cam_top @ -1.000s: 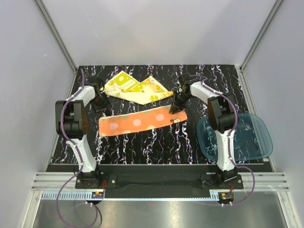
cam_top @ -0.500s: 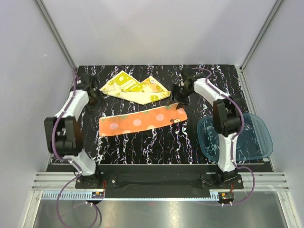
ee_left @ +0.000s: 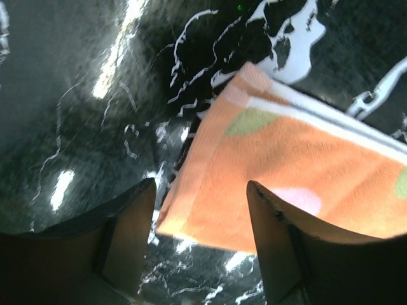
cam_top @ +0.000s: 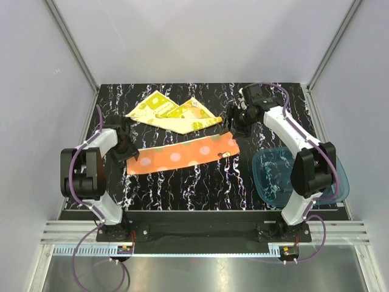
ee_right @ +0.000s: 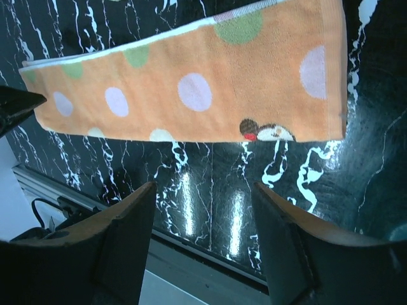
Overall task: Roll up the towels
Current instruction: Fold the towel
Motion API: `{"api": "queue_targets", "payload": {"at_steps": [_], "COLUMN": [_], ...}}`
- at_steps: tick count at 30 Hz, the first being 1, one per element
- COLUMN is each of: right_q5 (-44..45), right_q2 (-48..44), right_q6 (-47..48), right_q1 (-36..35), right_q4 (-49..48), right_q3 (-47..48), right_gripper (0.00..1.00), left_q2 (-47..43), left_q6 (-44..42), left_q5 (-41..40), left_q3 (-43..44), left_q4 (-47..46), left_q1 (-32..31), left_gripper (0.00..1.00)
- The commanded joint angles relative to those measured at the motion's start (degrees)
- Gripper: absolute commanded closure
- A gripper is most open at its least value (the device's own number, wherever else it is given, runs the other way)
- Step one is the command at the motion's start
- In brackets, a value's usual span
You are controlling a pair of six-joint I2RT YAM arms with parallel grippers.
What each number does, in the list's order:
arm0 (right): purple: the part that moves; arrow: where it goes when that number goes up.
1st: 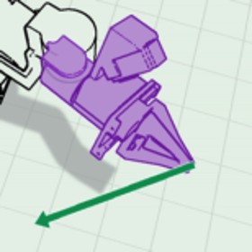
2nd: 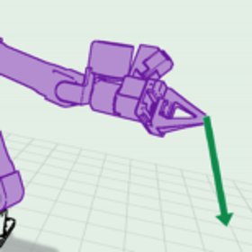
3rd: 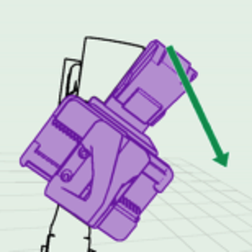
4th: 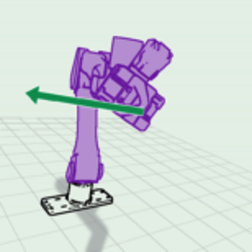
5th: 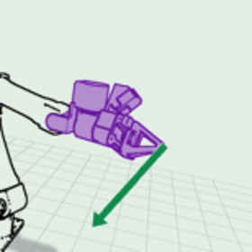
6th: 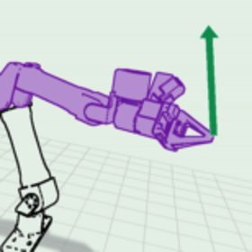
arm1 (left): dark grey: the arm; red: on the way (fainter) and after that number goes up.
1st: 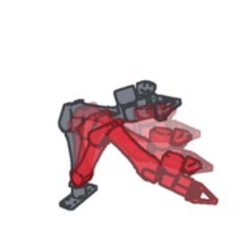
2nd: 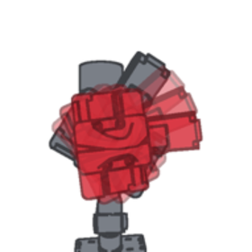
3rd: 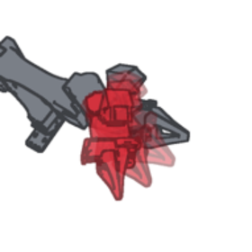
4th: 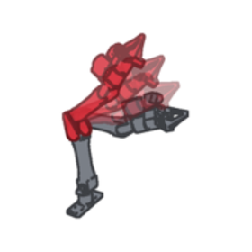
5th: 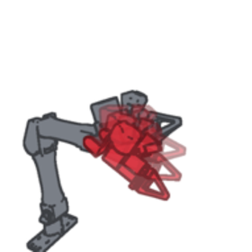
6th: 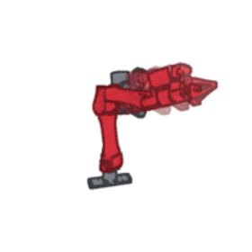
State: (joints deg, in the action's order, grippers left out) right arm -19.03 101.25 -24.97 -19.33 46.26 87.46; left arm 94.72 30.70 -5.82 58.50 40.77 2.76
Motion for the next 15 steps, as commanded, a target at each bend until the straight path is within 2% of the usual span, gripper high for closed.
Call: {"api": "queue_targets", "payload": {"at_steps": [1,6,9,11,15], "right_q5": [1.1,1.27,1.36,1.71,1.1], "right_q2": [-4.48,-6.41,-7.47,-7.91,-8.44], "right_q6": [1.42,2.12,2.65,3.0,3.26], "right_q1": [0.35,0.87,1.49,1.93,2.19], "right_q4": [-0.03,0.32,0.41,0.23,-0.47], "right_q3": [-2.11,-4.57,-6.33,-7.39,-9.49], "right_gripper": [0.31,0.31,0.32,0.32,0.33], "left_q2": [2.92,8.28,10.48,11.54,14.87], "left_q6": [1.47,1.82,1.65,1.47,0.6], "left_q5": [0.81,1.96,1.52,0.99,-1.29], "left_q3": [2.14,3.99,6.09,8.2,15.39], "left_q4": [-3.06,-3.42,-3.42,-2.55,0.09], "left_q1": [-0.3,-0.48,-0.39,-0.3,0.13], "left_gripper": [0.4,0.57,0.86,1.0,1.0]}}
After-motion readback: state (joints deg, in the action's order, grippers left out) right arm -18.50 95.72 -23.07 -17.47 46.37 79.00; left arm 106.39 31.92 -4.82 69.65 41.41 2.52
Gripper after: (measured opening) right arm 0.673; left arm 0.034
